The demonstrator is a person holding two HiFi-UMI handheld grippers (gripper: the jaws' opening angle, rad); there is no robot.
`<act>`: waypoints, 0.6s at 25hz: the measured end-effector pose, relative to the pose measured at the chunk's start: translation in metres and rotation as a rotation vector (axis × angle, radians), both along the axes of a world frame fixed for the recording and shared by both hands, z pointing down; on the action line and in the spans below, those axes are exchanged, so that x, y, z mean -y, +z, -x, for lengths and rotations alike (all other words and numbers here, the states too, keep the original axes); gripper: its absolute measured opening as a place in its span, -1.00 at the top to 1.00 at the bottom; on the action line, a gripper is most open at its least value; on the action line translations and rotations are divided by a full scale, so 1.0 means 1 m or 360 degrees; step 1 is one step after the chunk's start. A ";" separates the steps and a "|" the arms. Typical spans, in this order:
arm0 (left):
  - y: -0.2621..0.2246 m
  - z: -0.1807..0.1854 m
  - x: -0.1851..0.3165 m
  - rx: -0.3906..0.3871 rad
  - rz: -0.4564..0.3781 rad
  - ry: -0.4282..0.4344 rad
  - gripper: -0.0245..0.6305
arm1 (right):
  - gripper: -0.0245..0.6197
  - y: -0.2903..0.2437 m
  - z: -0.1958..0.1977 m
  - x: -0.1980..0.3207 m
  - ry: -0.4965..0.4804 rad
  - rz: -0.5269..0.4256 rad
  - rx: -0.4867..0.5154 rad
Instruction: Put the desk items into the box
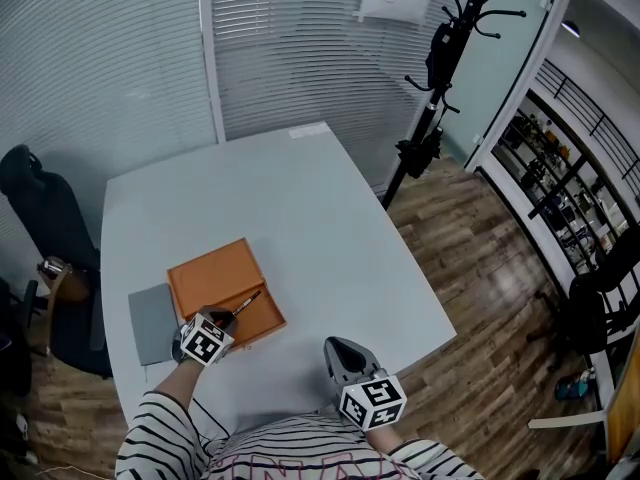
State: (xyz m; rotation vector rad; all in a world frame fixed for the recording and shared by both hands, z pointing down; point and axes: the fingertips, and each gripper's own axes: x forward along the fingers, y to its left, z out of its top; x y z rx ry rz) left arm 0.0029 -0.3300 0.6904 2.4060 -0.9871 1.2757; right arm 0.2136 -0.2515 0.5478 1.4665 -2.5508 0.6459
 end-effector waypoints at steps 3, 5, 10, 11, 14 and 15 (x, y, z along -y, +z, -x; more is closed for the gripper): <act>0.007 -0.001 0.002 0.0017 0.0038 0.0000 0.72 | 0.84 0.002 0.000 0.003 0.0003 0.0006 0.0000; 0.012 0.000 0.003 0.0038 0.0078 -0.0017 0.72 | 0.84 0.003 0.000 0.005 0.0000 0.0009 0.0000; 0.021 0.004 0.003 0.0082 0.0141 -0.0045 0.72 | 0.84 0.002 0.005 0.009 -0.0004 0.0013 0.0004; 0.022 0.004 0.003 0.0083 0.0149 -0.0049 0.72 | 0.84 0.002 0.006 0.009 -0.0006 0.0014 0.0005; 0.026 0.002 0.003 0.0102 0.0171 -0.0049 0.72 | 0.84 0.004 0.009 0.012 -0.0012 0.0020 0.0005; 0.028 0.002 0.004 0.0109 0.0177 -0.0051 0.72 | 0.84 0.004 0.010 0.013 -0.0014 0.0020 0.0004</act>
